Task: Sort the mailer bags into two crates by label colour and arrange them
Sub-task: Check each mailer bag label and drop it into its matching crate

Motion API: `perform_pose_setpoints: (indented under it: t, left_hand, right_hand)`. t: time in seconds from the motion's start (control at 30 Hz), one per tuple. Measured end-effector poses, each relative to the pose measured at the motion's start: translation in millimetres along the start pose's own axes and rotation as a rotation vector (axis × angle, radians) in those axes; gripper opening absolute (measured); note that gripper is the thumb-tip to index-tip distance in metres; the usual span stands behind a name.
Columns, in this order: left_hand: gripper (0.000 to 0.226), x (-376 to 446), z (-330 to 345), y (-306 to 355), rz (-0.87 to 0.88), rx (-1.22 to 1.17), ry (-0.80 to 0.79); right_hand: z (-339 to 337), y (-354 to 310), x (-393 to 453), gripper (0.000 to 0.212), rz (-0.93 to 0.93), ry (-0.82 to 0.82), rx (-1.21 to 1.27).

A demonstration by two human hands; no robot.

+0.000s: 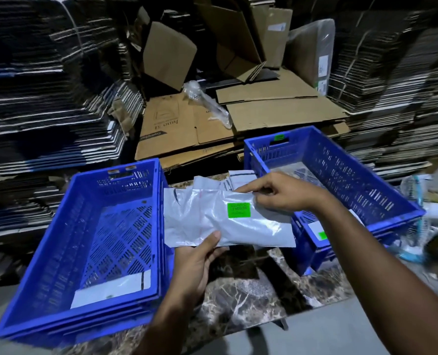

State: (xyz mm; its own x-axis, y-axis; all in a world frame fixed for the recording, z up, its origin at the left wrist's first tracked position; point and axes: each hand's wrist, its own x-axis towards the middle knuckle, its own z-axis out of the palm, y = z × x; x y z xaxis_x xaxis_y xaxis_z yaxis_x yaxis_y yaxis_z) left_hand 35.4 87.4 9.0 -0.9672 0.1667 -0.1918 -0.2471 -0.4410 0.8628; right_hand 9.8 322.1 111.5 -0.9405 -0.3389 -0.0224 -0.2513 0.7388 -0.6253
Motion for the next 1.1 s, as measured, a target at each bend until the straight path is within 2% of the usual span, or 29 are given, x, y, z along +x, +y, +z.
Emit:
perform_pose_setpoints:
  t: [0.07,0.13,0.23,0.33,0.4,0.47,0.53,0.6,0.67,0.77,0.93,1.1]
  left_hand:
    - [0.034,6.6,4.3,0.1,0.022,0.014,0.018]
    - [0.035,15.9,13.1,-2.2,0.072,0.040,0.012]
    - [0.030,31.2,34.9,-6.9,0.109,0.077,-0.022]
    - [0.032,51.3,63.2,-16.5,0.141,0.105,0.002]
    - [0.035,67.2,79.9,-26.6,0.157,0.150,0.017]
    - [0.033,81.9,93.8,-40.8,0.170,0.306,-0.013]
    - [0.028,94.5,108.8,-61.0,0.222,0.571,-0.073]
    - [0.027,104.1,117.9,-78.4,0.359,0.916,-0.180]
    - [0.041,112.9,128.1,-98.9,0.467,1.220,-0.323]
    - [0.062,120.3,138.6,-121.0,0.413,1.461,-0.467]
    - [0.066,121.5,137.7,-132.2,0.412,1.580,-0.527]
    - [0.068,127.0,131.2,-136.4,0.411,1.624,-0.524]
  right_hand:
    - [5.0,6.1,-8.0,0.040,0.027,0.005,0.087]
    - [12.3,21.2,-17.1,0.047,0.050,0.007,0.171]
    - [22.1,41.7,-37.0,0.051,-0.010,0.047,0.256]
    - [26.7,67.2,-55.9,0.035,0.014,0.171,0.395]
    - [16.9,92.0,-65.9,0.036,0.057,0.309,0.421]
    - [-5.4,119.3,-72.8,0.039,0.086,0.497,0.322]
    - [-37.5,144.5,-78.0,0.033,0.167,0.645,0.207]
    - [-67.0,164.6,-77.1,0.026,0.265,0.690,0.021]
    - [-87.2,195.4,-71.6,0.026,0.377,0.589,-0.242]
    - [-87.7,239.5,-58.4,0.038,0.530,0.293,-0.410]
    - [-53.4,278.9,-44.9,0.046,0.607,-0.175,-0.499]
    - [-17.7,290.3,-40.0,0.044,0.626,-0.623,-0.449]
